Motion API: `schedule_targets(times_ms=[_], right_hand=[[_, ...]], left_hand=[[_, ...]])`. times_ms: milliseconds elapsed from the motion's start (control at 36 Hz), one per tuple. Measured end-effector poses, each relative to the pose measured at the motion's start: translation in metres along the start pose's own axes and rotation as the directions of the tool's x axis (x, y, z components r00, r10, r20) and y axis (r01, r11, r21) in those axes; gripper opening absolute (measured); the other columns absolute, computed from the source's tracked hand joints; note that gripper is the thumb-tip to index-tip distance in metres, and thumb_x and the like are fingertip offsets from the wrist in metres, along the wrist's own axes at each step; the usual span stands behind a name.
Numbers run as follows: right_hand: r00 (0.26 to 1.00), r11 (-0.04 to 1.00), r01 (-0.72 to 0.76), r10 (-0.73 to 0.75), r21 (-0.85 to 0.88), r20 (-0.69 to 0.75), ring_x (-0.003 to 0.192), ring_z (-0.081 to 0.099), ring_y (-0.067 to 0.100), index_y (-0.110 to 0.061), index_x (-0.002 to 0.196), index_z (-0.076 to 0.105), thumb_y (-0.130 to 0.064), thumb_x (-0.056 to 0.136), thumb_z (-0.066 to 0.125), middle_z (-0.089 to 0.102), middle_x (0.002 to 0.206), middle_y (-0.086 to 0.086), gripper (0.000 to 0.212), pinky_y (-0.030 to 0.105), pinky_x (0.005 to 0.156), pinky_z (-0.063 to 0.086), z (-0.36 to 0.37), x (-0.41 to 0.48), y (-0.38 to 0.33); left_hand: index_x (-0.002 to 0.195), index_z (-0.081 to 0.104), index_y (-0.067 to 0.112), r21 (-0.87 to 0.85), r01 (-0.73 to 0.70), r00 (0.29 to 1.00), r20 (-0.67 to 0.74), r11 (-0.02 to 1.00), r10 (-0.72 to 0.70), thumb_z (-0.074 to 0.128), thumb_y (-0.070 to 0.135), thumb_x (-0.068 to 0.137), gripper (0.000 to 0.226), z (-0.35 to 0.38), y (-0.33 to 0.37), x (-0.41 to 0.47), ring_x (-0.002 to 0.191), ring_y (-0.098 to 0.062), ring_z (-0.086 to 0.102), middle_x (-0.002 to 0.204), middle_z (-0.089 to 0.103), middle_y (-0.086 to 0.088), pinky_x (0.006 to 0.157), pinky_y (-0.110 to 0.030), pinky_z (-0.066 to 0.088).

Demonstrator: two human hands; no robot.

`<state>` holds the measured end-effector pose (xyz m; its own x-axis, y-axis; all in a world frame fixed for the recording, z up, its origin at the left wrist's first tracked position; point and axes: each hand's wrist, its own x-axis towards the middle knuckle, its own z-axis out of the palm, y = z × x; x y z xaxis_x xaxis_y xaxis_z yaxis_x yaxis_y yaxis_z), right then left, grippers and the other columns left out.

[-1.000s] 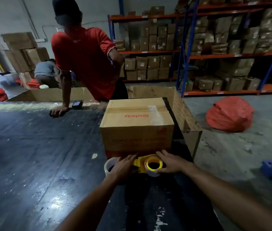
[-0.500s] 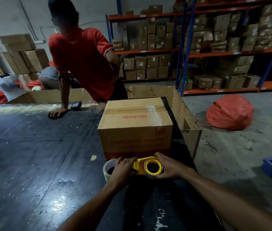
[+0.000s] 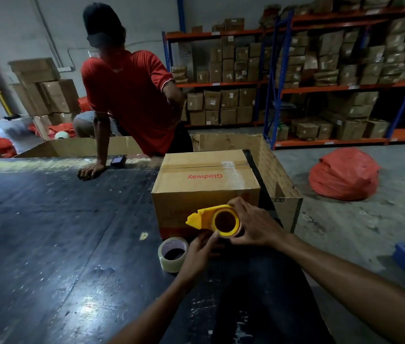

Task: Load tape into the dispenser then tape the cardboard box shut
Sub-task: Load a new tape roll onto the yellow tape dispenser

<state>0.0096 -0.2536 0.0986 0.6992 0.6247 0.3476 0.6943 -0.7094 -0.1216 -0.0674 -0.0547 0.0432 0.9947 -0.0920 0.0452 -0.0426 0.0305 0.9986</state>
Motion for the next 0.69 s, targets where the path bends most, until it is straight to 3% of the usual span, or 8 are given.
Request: schedule_targets(times_ms=[139, 250, 361, 417, 472, 556, 694], right_hand=[[0.989, 0.997, 0.052, -0.059, -0.054, -0.136, 0.093, 0.056, 0.02, -0.013, 0.127, 0.037, -0.052, 0.072, 0.081, 0.049, 0.121, 0.007, 0.081, 0.028, 0.072, 0.044, -0.027, 0.014, -0.003], [0.998, 0.999, 0.037, -0.038, -0.026, -0.046, 0.117, 0.053, 0.024, -0.02, 0.134, 0.026, -0.061, 0.07, 0.081, 0.046, 0.135, 0.008, 0.093, 0.05, 0.093, 0.048, -0.051, 0.028, 0.007], [0.986, 0.981, -0.137, 0.121, 0.14, 0.117, 0.128, 0.048, 0.022, -0.027, 0.142, 0.031, -0.076, 0.076, 0.067, 0.048, 0.146, 0.003, 0.089, 0.053, 0.108, 0.037, -0.089, 0.042, 0.005], [0.975, 0.957, -0.181, 0.144, 0.227, 0.17, 0.131, 0.049, 0.024, -0.033, 0.148, 0.032, -0.076, 0.084, 0.057, 0.047, 0.151, 0.003, 0.081, 0.052, 0.105, 0.042, -0.105, 0.052, 0.004], [0.963, 0.947, -0.192, 0.13, 0.259, 0.237, 0.133, 0.049, 0.025, -0.037, 0.153, 0.035, -0.07, 0.091, 0.052, 0.045, 0.155, 0.004, 0.072, 0.042, 0.098, 0.045, -0.117, 0.062, 0.004], [0.937, 0.949, -0.181, 0.086, 0.258, 0.338, 0.133, 0.047, 0.024, -0.03, 0.15, 0.049, -0.051, 0.098, 0.056, 0.044, 0.157, 0.003, 0.056, 0.031, 0.09, 0.039, -0.135, 0.073, -0.001], [0.931, 0.967, -0.148, 0.066, 0.207, 0.359, 0.114, 0.055, 0.011, -0.025, 0.131, 0.068, -0.046, 0.094, 0.067, 0.063, 0.134, -0.005, 0.042, 0.022, 0.073, 0.039, -0.167, 0.097, -0.003]], left_hand=[[0.129, 0.063, 0.005, -0.129, -0.047, 0.997, -0.063, 0.99, 0.039, 0.061, 0.023, 0.103, 0.032, 0.007, 0.03, 0.02, 0.119, -0.032, 0.071, 0.125, 0.075, -0.014, 0.109, -0.058, 0.051], [0.131, 0.064, 0.013, -0.009, -0.126, 0.989, -0.08, 0.992, 0.125, 0.065, 0.037, 0.098, 0.041, 0.008, 0.05, 0.028, 0.122, -0.023, 0.07, 0.126, 0.076, -0.005, 0.109, -0.056, 0.051], [0.131, 0.064, 0.016, 0.046, -0.152, 0.986, -0.057, 0.987, 0.155, 0.061, 0.035, 0.101, 0.035, 0.008, 0.062, 0.031, 0.119, -0.022, 0.071, 0.125, 0.075, -0.005, 0.106, -0.058, 0.053], [0.133, 0.062, 0.013, 0.042, -0.166, 0.984, -0.056, 0.985, 0.168, 0.06, 0.032, 0.101, 0.037, 0.012, 0.069, 0.031, 0.12, -0.02, 0.07, 0.127, 0.075, -0.006, 0.108, -0.054, 0.053], [0.133, 0.061, 0.007, 0.026, -0.19, 0.981, -0.04, 0.981, 0.191, 0.059, 0.026, 0.102, 0.036, 0.016, 0.074, 0.032, 0.12, -0.02, 0.071, 0.127, 0.074, -0.008, 0.108, -0.05, 0.054], [0.133, 0.06, 0.005, 0.023, -0.19, 0.982, -0.014, 0.982, 0.19, 0.057, 0.021, 0.104, 0.034, 0.018, 0.079, 0.032, 0.12, -0.023, 0.071, 0.127, 0.074, -0.011, 0.107, -0.051, 0.054], [0.137, 0.059, 0.006, 0.039, -0.165, 0.986, 0.02, 0.986, 0.164, 0.055, 0.018, 0.105, 0.035, 0.015, 0.079, 0.029, 0.124, -0.024, 0.069, 0.131, 0.072, -0.011, 0.109, -0.053, 0.052]])
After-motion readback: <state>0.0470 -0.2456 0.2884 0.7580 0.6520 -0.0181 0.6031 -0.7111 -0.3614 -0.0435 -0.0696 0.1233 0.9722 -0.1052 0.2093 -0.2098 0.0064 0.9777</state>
